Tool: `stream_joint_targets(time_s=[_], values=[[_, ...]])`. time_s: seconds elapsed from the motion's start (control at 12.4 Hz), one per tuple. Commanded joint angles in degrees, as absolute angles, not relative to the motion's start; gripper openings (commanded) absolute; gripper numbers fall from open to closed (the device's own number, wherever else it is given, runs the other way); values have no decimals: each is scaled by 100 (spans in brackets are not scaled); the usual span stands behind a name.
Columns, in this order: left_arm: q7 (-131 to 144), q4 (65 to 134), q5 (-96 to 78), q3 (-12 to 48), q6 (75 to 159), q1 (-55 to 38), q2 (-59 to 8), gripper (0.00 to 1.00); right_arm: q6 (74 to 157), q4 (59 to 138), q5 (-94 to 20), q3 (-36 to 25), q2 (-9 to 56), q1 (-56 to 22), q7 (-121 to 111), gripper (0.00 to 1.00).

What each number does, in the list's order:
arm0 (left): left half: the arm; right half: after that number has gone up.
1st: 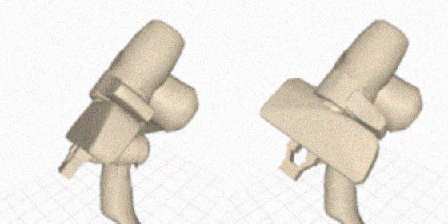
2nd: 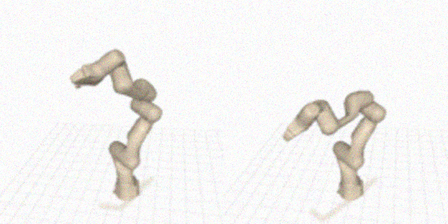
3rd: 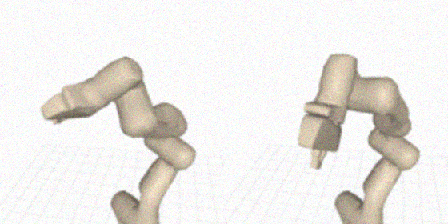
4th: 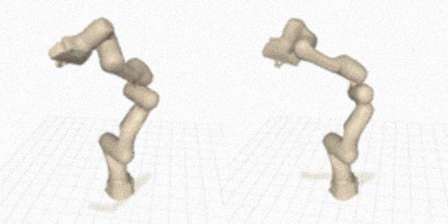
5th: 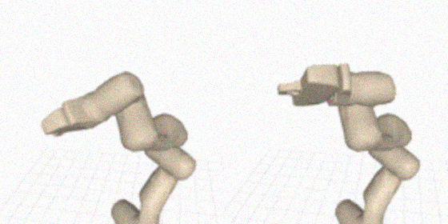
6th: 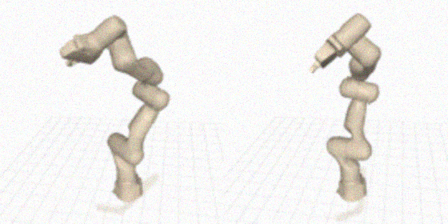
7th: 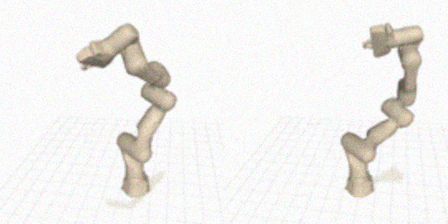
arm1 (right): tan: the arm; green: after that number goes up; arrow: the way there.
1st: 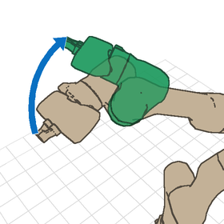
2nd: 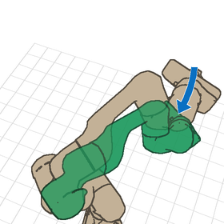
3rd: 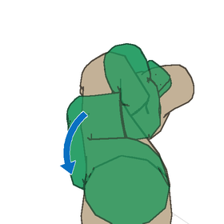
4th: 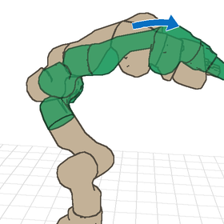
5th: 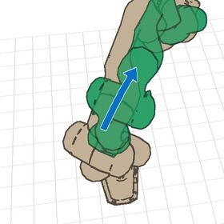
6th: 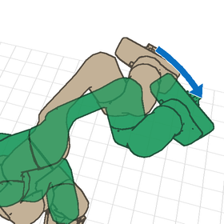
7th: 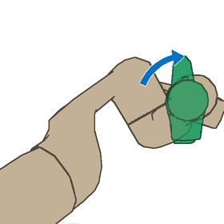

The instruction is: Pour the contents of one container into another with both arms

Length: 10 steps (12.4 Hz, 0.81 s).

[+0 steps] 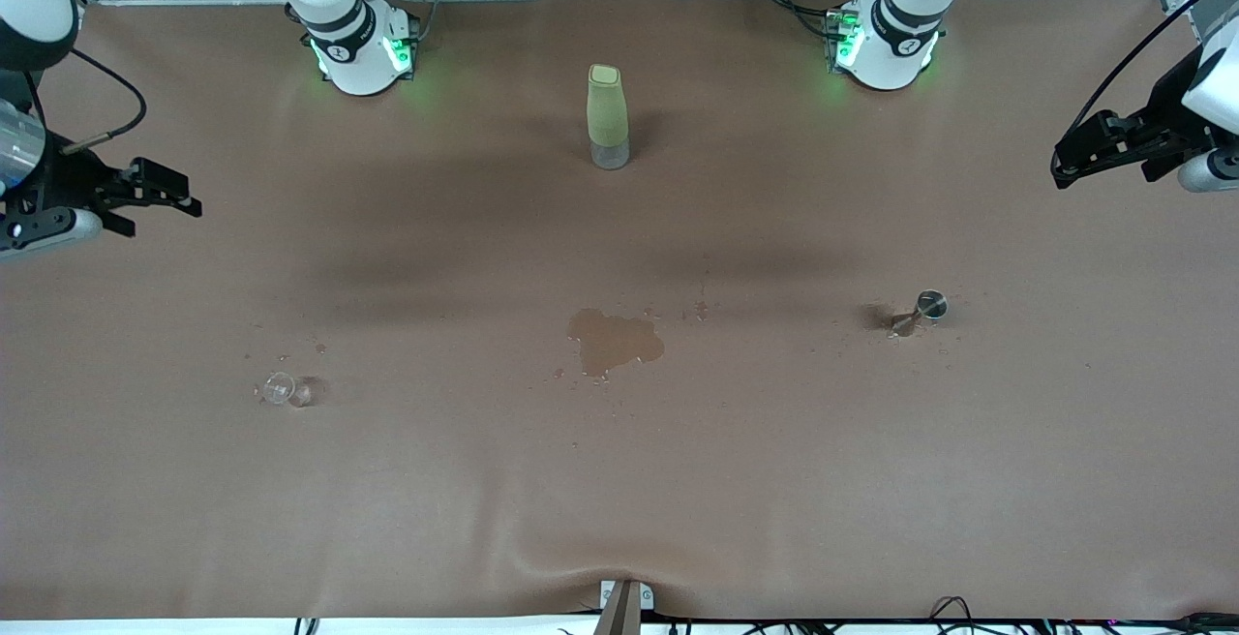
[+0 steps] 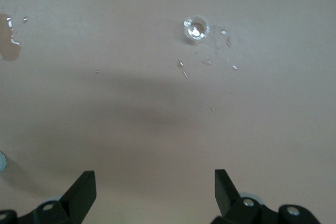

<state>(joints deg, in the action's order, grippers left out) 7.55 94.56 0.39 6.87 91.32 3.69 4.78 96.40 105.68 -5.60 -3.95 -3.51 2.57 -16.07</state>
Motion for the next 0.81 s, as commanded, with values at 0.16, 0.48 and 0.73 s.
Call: stream_joint_targets(time_s=[0.16,0.48,0.73], values=[[650,9659,88,633,9141,272,712,100,8677,9679,-229,-448,-369,202,-924,100],[642,9633,1,598,8992,255,782,100,8236,9229,-123,-448,-334,80,59,100],[695,9615,0,598,8895,194,791,100,8209,8940,34,-413,-247,62,9,100]])
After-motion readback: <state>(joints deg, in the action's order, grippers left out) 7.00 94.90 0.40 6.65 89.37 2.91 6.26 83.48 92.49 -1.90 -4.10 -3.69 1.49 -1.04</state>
